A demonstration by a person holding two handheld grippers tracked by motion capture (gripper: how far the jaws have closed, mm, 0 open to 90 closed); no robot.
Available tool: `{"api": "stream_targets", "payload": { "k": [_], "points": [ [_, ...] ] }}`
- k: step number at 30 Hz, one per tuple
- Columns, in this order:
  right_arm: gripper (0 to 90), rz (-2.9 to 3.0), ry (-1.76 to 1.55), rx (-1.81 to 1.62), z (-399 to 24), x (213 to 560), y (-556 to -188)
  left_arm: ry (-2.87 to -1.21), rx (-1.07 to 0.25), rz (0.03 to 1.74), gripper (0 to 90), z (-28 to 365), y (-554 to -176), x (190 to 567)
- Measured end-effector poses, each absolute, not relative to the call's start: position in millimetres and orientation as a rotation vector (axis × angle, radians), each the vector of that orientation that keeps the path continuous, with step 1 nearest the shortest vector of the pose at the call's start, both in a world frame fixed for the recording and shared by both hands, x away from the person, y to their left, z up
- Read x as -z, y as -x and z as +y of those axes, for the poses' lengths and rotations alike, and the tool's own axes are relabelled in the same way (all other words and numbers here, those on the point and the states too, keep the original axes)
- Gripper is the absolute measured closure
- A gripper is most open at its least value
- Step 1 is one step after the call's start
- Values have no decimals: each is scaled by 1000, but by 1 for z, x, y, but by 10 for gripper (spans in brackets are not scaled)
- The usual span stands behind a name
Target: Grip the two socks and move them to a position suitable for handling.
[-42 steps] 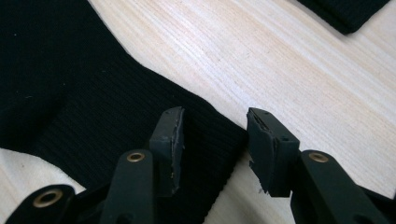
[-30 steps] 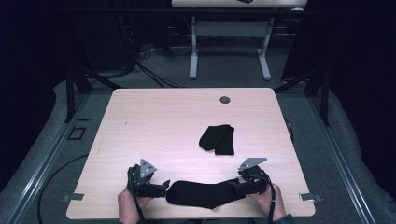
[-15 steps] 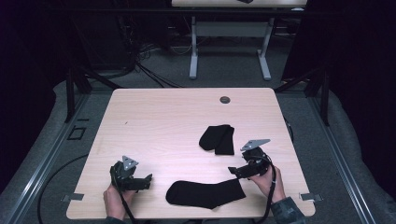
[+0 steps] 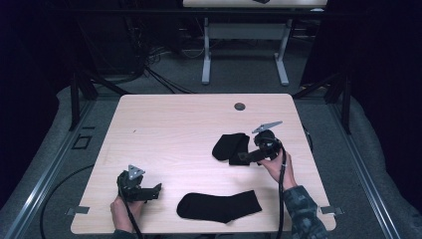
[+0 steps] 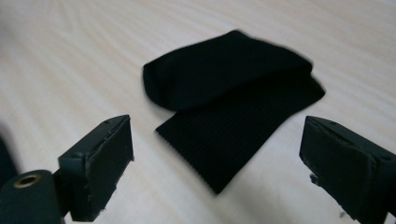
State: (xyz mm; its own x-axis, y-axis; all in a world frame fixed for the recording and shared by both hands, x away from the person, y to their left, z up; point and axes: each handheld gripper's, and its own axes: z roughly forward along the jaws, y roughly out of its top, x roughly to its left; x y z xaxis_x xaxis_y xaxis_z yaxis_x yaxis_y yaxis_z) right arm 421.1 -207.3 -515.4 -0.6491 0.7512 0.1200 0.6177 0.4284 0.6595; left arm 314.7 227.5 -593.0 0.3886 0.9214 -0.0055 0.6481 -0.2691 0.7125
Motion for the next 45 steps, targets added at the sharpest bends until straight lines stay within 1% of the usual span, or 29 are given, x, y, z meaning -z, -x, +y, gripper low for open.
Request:
{"api": "stream_targets", "payload": {
  "k": [5, 8, 12, 17, 20, 24, 26, 27, 29, 30, 32, 36, 45],
  "points": [
    [153, 2463, -1300, -1001, -196, 532, -462, -2015, -558, 1342, 0, 228, -315, 593],
    [185, 2449, -1345, -974, -189, 540, -475, -2011, -558, 1344, 0, 227, -315, 593],
    [227, 2431, -1400, -941, -180, 551, -483, -2013, -559, 1343, 0, 228, -315, 593],
    [343, 2466, -1363, -820, -175, 564, -482, -2012, -559, 1344, 0, 228, -315, 593],
    [374, 2439, -1351, -798, -172, 565, -478, -2016, -559, 1342, 0, 228, -315, 593],
    [506, 2432, -1355, -801, -171, 564, -477, -2020, -556, 1341, 0, 228, -315, 593],
    [622, 2442, -1356, -813, -169, 563, -475, -2014, -560, 1344, 0, 228, -316, 593],
    [661, 2454, -1350, -803, -169, 563, -474, -2015, -559, 1344, 0, 228, -316, 593],
    [732, 2465, -1362, -820, -170, 562, -474, -2012, -559, 1345, 0, 228, -316, 593],
    [750, 2469, -1369, -829, -170, 562, -474, -2011, -561, 1345, 0, 228, -316, 593],
    [779, 2464, -1376, -846, -171, 563, -474, -2012, -561, 1345, 0, 228, -316, 593],
    [807, 2454, -1414, -880, -175, 564, -474, -2011, -559, 1345, 0, 228, -316, 593],
    [823, 2444, -1412, -914, -178, 566, -473, -2010, -560, 1346, 0, 227, -316, 593]
  ]
}}
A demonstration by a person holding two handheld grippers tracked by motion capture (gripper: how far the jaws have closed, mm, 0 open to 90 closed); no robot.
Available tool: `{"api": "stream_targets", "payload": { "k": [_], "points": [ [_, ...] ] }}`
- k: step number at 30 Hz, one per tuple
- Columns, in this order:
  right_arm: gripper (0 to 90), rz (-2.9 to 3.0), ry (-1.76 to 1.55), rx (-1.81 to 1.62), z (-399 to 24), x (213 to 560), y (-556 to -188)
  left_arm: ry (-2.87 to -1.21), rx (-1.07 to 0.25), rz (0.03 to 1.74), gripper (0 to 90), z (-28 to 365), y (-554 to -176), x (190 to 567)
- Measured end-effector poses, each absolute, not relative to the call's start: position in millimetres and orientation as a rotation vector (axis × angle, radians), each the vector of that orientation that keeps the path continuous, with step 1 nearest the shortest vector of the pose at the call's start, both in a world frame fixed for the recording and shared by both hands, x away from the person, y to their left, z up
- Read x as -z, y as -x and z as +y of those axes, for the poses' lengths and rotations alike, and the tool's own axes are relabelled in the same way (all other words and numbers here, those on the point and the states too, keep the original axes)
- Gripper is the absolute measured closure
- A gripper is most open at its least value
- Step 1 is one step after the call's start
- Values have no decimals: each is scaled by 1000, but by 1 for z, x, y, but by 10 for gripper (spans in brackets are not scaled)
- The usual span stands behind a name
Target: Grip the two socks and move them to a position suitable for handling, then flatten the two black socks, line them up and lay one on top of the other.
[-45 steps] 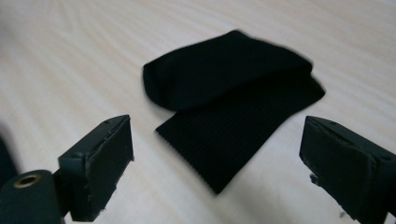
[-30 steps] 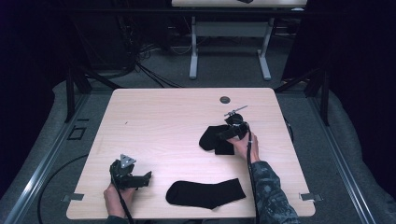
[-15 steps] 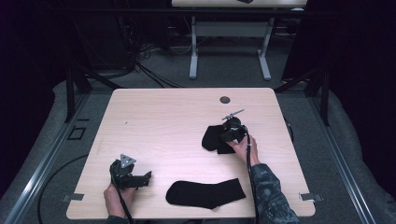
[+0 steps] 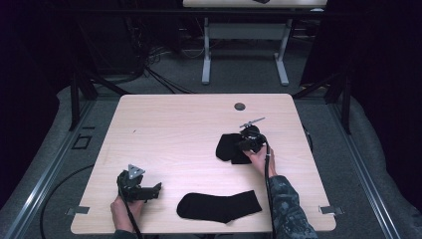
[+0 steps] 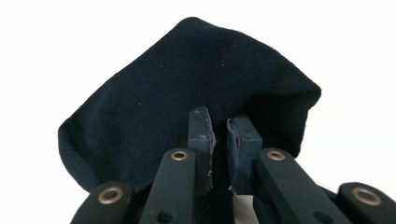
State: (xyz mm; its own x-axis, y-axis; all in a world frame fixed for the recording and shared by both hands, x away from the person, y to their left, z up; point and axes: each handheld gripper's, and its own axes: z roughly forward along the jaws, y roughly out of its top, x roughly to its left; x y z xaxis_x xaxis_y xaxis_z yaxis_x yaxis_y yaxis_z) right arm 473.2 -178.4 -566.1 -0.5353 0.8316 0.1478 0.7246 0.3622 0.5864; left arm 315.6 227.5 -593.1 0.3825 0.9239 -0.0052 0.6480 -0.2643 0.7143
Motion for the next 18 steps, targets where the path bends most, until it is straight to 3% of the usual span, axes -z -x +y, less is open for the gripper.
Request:
{"api": "stream_targets", "payload": {
  "k": [10, 18],
  "points": [
    [833, 2404, -1393, -973, -183, 564, -469, -2014, -558, 1346, 0, 228, -316, 593],
    [832, 2352, -1292, -1121, -191, 515, -436, -2013, -560, 1347, 0, 228, -316, 593]
  ]
}}
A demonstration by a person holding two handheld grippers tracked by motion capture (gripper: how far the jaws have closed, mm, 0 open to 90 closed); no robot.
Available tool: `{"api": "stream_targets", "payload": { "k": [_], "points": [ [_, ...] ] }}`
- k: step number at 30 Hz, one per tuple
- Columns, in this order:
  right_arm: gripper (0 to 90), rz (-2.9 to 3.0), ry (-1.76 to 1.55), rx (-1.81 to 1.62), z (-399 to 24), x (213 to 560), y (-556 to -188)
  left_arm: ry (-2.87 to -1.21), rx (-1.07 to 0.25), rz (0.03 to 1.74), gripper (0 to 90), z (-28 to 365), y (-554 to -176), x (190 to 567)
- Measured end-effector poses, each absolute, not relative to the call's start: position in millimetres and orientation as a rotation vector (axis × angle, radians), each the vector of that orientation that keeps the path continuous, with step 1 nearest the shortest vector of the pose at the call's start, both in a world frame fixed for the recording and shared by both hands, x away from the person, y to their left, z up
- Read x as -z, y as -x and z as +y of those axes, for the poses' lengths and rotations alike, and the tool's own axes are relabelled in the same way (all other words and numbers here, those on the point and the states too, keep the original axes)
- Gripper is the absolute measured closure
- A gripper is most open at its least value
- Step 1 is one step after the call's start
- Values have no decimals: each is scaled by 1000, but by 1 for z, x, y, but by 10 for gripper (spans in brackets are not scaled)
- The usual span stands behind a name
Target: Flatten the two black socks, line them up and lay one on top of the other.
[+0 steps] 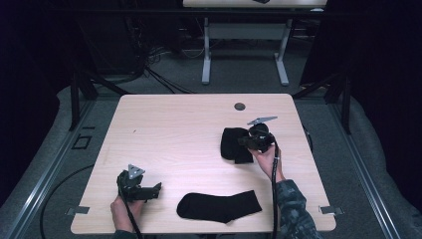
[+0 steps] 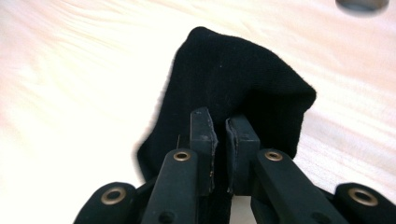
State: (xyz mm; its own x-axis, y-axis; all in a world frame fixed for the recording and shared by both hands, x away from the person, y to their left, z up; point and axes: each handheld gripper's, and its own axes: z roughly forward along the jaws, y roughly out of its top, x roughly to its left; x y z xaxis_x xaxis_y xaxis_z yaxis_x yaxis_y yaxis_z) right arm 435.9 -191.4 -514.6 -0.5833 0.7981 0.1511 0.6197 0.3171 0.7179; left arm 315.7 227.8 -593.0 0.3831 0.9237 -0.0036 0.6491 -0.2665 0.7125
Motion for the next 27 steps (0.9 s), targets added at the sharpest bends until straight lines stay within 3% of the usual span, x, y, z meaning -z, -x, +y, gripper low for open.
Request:
{"api": "stream_targets", "payload": {
  "k": [9, 15, 17, 20, 23, 27],
  "points": [
    [830, 2432, -1170, -1336, -175, 485, -397, -2011, -560, 1348, 0, 228, -316, 593],
    [809, 2609, -1131, -1271, -150, 522, -394, -2011, -559, 1348, 0, 228, -316, 593],
    [721, 2658, -1119, -1149, -139, 543, -401, -2013, -560, 1347, 0, 228, -316, 593],
    [465, 2668, -1113, -1073, -137, 555, -409, -2014, -561, 1346, 0, 228, -316, 593],
    [357, 2614, -1134, -1108, -149, 545, -407, -2013, -553, 1339, 0, 229, -316, 593],
    [352, 2546, -1137, -1089, -168, 528, -392, -2017, -510, 1314, 35, 227, -317, 584]
  ]
}}
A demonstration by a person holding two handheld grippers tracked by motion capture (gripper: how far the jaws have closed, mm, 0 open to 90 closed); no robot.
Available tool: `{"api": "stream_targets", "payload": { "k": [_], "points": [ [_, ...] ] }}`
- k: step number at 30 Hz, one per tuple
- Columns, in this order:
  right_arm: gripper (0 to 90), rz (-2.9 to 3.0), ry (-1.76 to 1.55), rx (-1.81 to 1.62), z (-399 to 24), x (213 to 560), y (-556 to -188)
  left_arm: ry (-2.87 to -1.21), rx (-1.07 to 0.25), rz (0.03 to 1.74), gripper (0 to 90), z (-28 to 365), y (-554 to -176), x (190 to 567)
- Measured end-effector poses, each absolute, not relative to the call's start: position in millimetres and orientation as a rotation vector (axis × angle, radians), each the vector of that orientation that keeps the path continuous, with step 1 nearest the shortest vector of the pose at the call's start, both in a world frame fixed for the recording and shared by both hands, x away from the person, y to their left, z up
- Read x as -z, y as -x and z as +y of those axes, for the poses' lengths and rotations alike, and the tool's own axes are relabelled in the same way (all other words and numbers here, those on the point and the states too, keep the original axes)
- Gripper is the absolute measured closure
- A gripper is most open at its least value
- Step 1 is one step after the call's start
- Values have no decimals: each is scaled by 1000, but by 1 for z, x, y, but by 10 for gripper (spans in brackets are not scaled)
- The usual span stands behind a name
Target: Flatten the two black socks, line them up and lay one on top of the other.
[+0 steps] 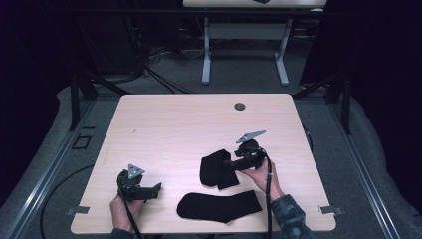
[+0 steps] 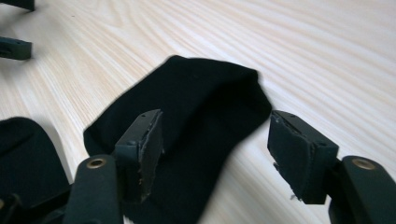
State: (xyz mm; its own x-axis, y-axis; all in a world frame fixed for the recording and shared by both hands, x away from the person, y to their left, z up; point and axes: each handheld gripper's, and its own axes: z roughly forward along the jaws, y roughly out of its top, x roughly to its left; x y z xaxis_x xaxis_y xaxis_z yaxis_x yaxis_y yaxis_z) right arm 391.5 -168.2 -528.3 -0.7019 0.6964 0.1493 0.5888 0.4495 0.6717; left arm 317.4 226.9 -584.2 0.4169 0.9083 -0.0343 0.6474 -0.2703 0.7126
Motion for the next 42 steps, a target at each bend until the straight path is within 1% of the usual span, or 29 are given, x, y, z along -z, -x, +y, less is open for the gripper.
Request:
{"api": "stream_targets", "payload": {
  "k": [3, 6, 7, 8, 10, 12, 15, 18, 22, 24, 26, 27, 29, 31, 34, 37, 42],
  "points": [
    [361, 2514, -1180, -1106, -183, 522, -378, -2029, -525, 1227, 40, 210, -315, 559],
    [375, 2521, -1212, -1095, -189, 528, -367, -2060, -488, 1095, 74, 183, -315, 537],
    [389, 2534, -1219, -1080, -190, 531, -364, -2082, -451, 1052, 78, 172, -317, 534],
    [387, 2551, -1223, -1062, -190, 535, -362, -2105, -411, 1011, 84, 160, -318, 532],
    [406, 2548, -1249, -1075, -189, 543, -357, -2162, -366, 936, 135, 136, -321, 532],
    [423, 2565, -1273, -1071, -189, 550, -355, -2206, -331, 876, 164, 113, -324, 535],
    [460, 2581, -1279, -1062, -187, 555, -352, -2305, -298, 806, 252, 79, -328, 541],
    [491, 2581, -1290, -1056, -184, 559, -352, -2360, -271, 782, 332, 64, -334, 547],
    [522, 2600, -1276, -1029, -177, 564, -352, -2380, -232, 780, 440, 58, -342, 551],
    [535, 2610, -1274, -995, -173, 566, -352, -2390, -204, 773, 540, 57, -343, 553],
    [562, 2612, -1265, -998, -170, 567, -352, -2419, -196, 764, 582, 56, -344, 556],
    [578, 2609, -1261, -999, -169, 567, -351, -2430, -182, 759, 630, 56, -345, 557],
    [619, 2606, -1242, -983, -169, 567, -351, -2453, -194, 746, 704, 54, -343, 560],
    [653, 2618, -1230, -982, -169, 567, -350, -2458, -228, 743, 747, 53, -340, 562],
    [706, 2617, -1213, -981, -168, 568, -349, -2443, -243, 746, 828, 54, -338, 563],
    [764, 2622, -1201, -1005, -169, 569, -348, -2430, -243, 743, 865, 56, -338, 564],
    [840, 2614, -1201, -1041, -170, 570, -347, -2391, -233, 747, 878, 59, -338, 562]
  ]
}}
